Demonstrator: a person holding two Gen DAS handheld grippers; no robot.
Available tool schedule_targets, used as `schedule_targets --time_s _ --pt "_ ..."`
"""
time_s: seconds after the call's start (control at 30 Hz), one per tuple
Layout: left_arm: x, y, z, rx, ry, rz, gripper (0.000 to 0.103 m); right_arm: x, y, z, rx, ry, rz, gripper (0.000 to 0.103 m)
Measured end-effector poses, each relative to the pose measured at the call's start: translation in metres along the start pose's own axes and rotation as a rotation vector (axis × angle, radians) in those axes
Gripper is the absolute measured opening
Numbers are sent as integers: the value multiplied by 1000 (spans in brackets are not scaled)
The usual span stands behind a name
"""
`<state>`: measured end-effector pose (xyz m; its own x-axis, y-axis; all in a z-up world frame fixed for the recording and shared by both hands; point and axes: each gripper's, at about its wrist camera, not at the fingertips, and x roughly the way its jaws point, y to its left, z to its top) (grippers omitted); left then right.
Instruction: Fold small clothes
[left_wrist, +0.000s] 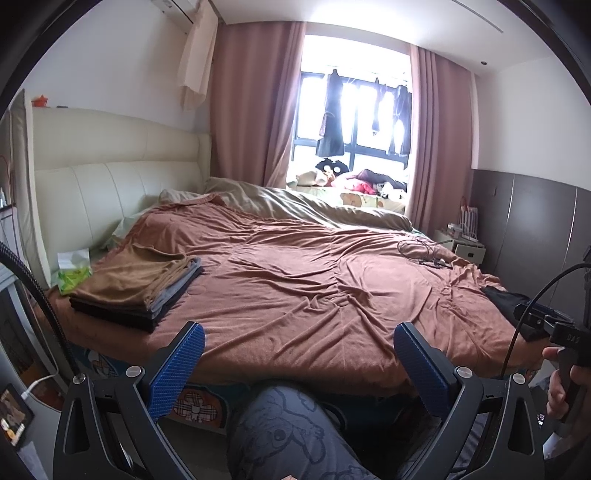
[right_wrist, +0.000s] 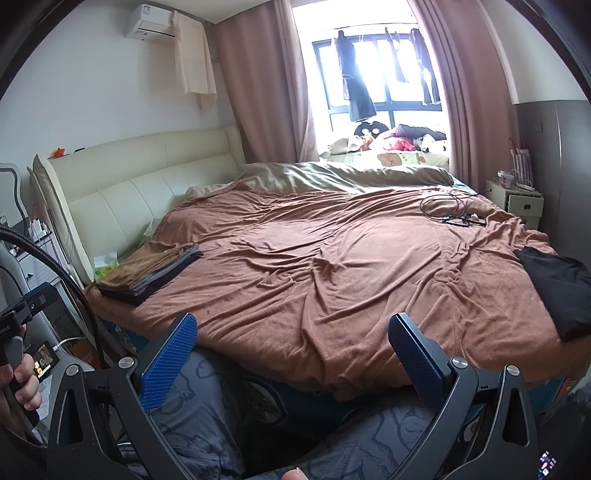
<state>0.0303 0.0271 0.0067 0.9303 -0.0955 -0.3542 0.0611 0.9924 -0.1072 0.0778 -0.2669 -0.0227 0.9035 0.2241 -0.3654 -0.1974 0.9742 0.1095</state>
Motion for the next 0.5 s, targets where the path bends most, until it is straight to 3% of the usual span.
schedule_targets --time_s 0.5 --pt "-1 -4 -1 13 -5 5 103 3 -3 -2 8 12 -12 103"
